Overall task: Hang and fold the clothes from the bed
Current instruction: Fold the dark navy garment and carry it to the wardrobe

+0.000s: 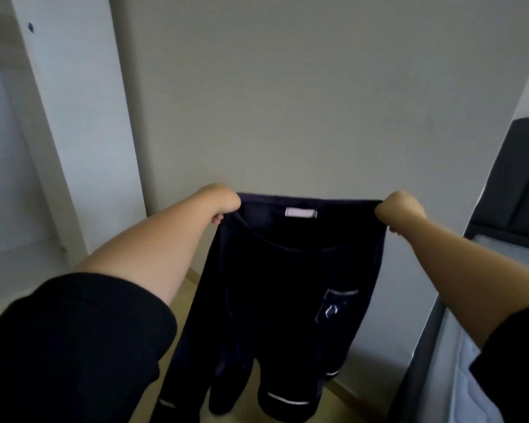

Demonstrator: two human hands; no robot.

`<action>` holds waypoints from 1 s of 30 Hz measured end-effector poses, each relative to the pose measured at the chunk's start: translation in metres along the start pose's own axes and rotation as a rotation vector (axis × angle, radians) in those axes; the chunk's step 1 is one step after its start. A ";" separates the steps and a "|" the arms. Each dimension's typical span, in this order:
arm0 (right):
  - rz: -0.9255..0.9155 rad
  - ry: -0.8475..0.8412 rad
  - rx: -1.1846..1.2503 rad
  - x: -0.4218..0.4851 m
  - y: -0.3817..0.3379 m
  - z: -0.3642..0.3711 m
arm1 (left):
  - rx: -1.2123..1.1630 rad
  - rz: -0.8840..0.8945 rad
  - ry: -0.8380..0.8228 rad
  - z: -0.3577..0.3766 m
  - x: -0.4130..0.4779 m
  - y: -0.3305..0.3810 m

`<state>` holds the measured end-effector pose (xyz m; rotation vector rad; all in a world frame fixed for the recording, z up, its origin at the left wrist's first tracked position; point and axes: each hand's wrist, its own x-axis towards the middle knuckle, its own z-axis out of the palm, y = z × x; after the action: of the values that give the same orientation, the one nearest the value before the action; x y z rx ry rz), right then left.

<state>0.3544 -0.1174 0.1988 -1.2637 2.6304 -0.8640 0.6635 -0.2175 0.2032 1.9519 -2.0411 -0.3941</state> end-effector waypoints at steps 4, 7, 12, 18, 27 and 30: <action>0.150 -0.028 0.317 -0.002 0.021 0.025 | -0.132 -0.054 0.054 0.022 0.002 -0.016; 0.268 -0.011 0.670 0.002 0.011 0.028 | -0.303 -0.107 0.034 0.029 0.010 -0.011; 0.311 -0.427 0.545 0.002 0.022 0.039 | -0.308 -0.278 -0.470 0.029 0.009 -0.023; 0.350 -0.111 0.745 0.037 0.020 0.089 | -0.967 -0.386 -0.373 0.088 0.050 -0.008; 0.454 0.280 0.737 0.063 0.031 0.141 | -1.409 -0.394 -0.230 0.174 0.086 0.010; 0.384 0.367 0.737 0.043 0.051 0.129 | -1.538 -0.335 -0.202 0.183 0.059 0.030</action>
<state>0.3326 -0.1823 0.0706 -0.4300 2.2589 -1.8619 0.5622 -0.2757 0.0471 1.1431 -0.7632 -1.6274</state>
